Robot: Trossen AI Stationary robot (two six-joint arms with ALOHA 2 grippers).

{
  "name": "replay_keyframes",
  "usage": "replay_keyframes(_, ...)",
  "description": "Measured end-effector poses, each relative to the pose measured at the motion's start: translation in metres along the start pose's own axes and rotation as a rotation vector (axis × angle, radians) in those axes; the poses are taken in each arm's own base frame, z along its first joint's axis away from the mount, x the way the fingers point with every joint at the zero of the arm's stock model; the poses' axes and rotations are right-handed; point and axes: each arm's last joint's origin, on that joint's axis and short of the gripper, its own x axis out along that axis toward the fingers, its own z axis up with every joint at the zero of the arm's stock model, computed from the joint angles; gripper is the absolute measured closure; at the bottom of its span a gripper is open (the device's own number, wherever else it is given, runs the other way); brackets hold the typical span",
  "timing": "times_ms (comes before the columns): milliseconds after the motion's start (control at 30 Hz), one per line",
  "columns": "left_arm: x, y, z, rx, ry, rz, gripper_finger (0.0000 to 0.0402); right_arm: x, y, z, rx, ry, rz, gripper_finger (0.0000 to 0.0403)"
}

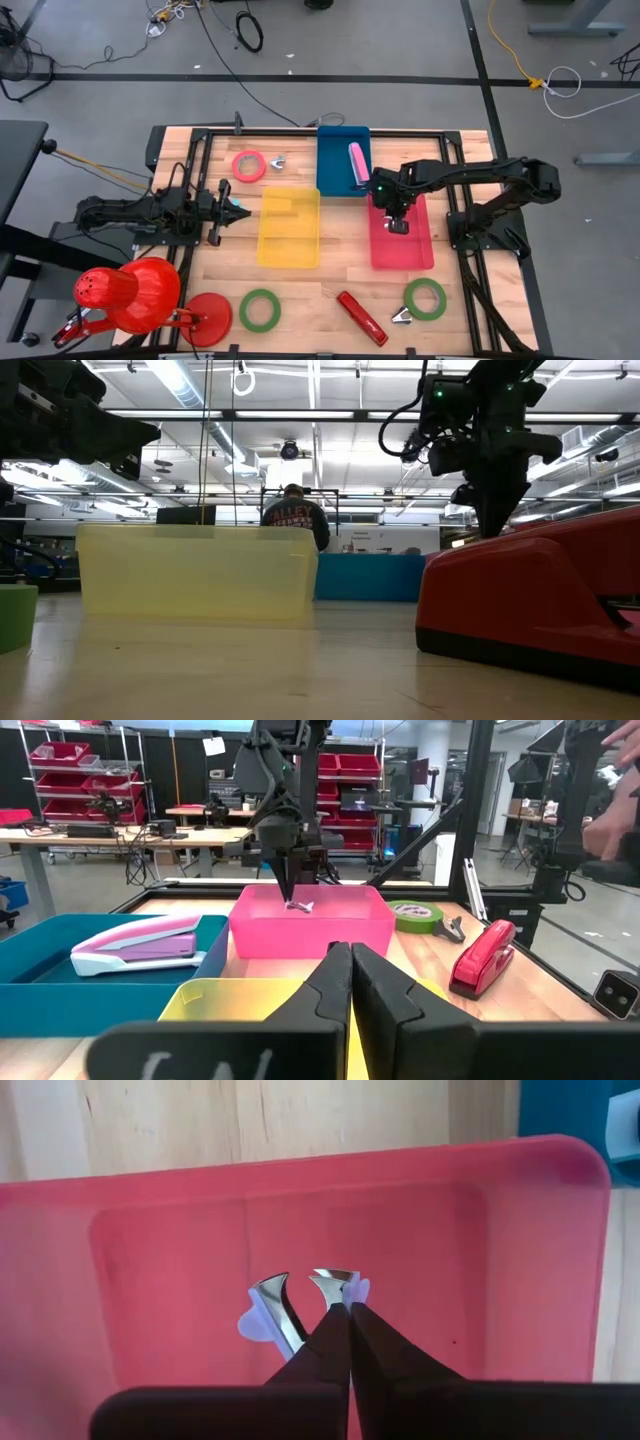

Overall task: Pick and place Stapler, Stapler remover, tape
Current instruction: Put the purple staple remover into the red bin, then put the black staple remover into the red bin

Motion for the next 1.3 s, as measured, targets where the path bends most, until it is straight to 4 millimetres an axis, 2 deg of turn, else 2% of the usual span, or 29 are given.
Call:
replay_keyframes(133,0.000,0.000,0.000,0.000,0.000,0.000,0.0385,0.000,0.001,0.000,-0.005,-0.002,0.031,0.0388)
replay_keyframes(367,0.000,0.000,0.000,0.000,0.000,0.000,0.0385,0.000,0.002,0.000,0.005,-0.005,0.063,0.0326)
replay_keyframes(633,0.000,0.000,0.000,0.000,0.000,0.000,0.0385,0.000,0.002,-0.001,0.121,0.008,0.072,0.0268)
replay_keyframes(1067,0.000,0.000,0.000,0.000,0.000,0.000,0.0385,-0.001,0.007,-0.009,0.297,0.104,0.181,0.0255)
replay_keyframes(1300,0.000,0.000,0.000,0.000,0.000,0.000,0.0385,-0.020,0.013,-0.007,0.283,0.032,0.176,0.0255)
